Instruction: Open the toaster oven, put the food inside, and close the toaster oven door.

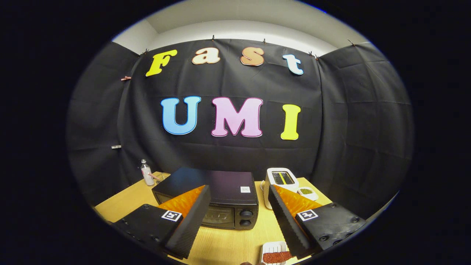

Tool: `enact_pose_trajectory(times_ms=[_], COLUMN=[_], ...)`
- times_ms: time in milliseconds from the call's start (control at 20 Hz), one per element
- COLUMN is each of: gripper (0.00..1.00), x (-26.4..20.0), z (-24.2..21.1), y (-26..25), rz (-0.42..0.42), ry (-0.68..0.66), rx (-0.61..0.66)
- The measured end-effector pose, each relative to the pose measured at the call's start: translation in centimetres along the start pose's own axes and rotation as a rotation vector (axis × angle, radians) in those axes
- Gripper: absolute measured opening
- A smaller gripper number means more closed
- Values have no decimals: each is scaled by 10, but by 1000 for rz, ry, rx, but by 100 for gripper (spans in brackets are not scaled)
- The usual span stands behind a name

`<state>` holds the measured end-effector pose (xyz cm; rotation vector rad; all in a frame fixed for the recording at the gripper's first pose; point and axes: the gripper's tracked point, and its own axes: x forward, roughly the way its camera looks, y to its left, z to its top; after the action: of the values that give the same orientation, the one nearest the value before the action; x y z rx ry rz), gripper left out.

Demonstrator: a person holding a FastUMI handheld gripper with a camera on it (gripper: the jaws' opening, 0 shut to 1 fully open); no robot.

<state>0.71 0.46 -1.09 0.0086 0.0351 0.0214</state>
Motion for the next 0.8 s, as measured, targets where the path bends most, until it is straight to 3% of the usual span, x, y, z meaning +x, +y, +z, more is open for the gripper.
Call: enact_pose_trajectory(times_ms=[650,800], gripper=[98,97], x=[15,31], z=[-14,-20], y=[38,50], rz=[36,5], ry=[50,54], rx=[20,13])
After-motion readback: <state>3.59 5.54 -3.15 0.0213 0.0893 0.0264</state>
